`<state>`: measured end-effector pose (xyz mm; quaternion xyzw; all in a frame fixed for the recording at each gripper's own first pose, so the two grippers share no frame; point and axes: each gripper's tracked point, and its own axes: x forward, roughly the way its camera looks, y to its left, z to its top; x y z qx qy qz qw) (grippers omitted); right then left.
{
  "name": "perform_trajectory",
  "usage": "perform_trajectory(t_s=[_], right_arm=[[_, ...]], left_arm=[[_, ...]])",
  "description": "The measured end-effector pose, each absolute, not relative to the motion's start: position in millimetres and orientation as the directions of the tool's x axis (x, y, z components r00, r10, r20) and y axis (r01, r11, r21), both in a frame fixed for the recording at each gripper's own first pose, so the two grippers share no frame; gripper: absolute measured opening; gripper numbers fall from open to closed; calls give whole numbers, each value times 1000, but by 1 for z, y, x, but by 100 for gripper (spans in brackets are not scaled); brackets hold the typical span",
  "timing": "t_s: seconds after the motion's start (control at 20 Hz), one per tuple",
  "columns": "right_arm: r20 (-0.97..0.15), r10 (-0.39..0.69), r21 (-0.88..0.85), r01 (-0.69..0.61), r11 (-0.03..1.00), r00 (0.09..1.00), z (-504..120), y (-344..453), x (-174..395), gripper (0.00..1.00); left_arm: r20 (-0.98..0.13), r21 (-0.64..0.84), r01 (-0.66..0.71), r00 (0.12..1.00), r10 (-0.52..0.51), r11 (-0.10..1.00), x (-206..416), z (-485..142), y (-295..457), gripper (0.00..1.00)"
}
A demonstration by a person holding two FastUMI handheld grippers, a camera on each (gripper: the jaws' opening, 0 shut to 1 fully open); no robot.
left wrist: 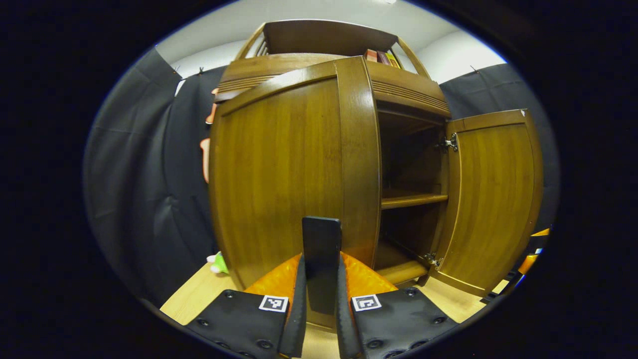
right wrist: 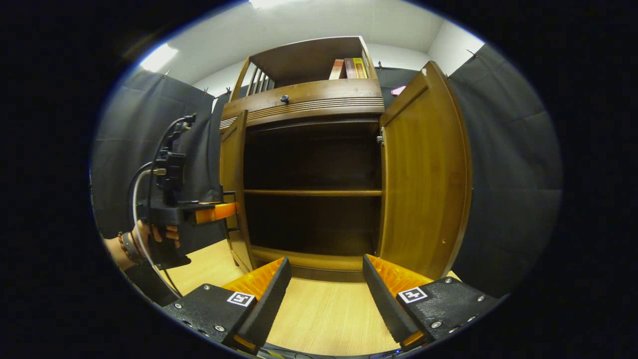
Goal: Open the right door of the double-door shoe cabinet with the right hand, and open the left door with the left hand.
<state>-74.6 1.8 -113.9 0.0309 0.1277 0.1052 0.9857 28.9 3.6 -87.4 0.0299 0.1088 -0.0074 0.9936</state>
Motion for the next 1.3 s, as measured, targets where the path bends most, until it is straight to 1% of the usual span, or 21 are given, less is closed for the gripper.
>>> perform_trajectory(t_s=[0.05, 0.1, 0.25, 0.3, 0.4, 0.5, 0.55, 0.6, 0.85, 0.9, 0.95, 1.05, 1.1, 1.15, 1.2, 1.25, 1.3], right_arm=[[-245, 225, 97, -207, 973, 943, -115, 5, -72, 100], [-245, 237, 107, -217, 970, 940, -117, 9, -69, 89], [-252, 265, 115, -243, 963, 931, -121, 20, -62, 89], [-254, 269, 112, -248, 962, 929, -122, 23, -58, 89], [-258, 274, 106, -255, 961, 926, -123, 28, -56, 89], [-262, 270, 105, -251, 962, 927, -125, 30, -56, 89], [-262, 269, 107, -249, 963, 927, -125, 34, -55, 89], [-263, 269, 110, -248, 963, 926, -126, 39, -53, 89], [-271, 275, 107, -256, 961, 922, -129, 60, -48, 89], [-270, 278, 106, -259, 960, 922, -129, 65, -47, 89], [-267, 281, 107, -261, 959, 922, -128, 71, -45, 89], [-265, 294, 121, -271, 955, 918, -130, 82, -43, 89], [-269, 301, 129, -276, 952, 915, -131, 87, -43, 100], [-271, 306, 133, -280, 951, 913, -132, 92, -42, 100], [-269, 312, 133, -285, 949, 911, -131, 97, -40, 100], [-267, 316, 132, -291, 948, 910, -131, 100, -39, 100], [-265, 321, 131, -296, 946, 909, -131, 104, -38, 100]], left_arm=[[-209, 57, 0, 978, 12, 998, 19, -83, 12, 31], [-206, 55, -20, 978, 31, 998, 12, -80, 19, 32], [-199, 63, -58, 977, 69, 996, -8, -77, 40, 31], [-198, 78, -69, 977, 83, 995, -14, -75, 46, 28], [-182, 107, -111, 975, 129, 988, -25, -71, 63, 29], [-173, 115, -127, 974, 146, 985, -34, -68, 76, 24], [-174, 106, -138, 973, 155, 985, -38, -66, 82, 24], [-171, 94, -145, 972, 159, 985, -41, -65, 90, 19], [-156, 72, -184, 969, 193, 980, -54, -58, 131, 19], [-152, 73, -185, 969, 194, 980, -58, -58, 142, 19], [-150, 85, -170, 972, 181, 982, -61, -58, 149, 16], [-126, 89, -123, 983, 133, 988, -62, -56, 160, 5], [-120, 77, -103, 986, 112, 992, -62, -55, 167, 12], [-118, 66, -87, 989, 94, 994, -62, -54, 173, 5], [-122, 63, -75, 989, 82, 995, -61, -56, 181, 5], [-126, 67, -51, 990, 60, 996, -59, -55, 188, 12], [-134, 79, -17, 991, 27, 997, -60, -56, 192, 12]])
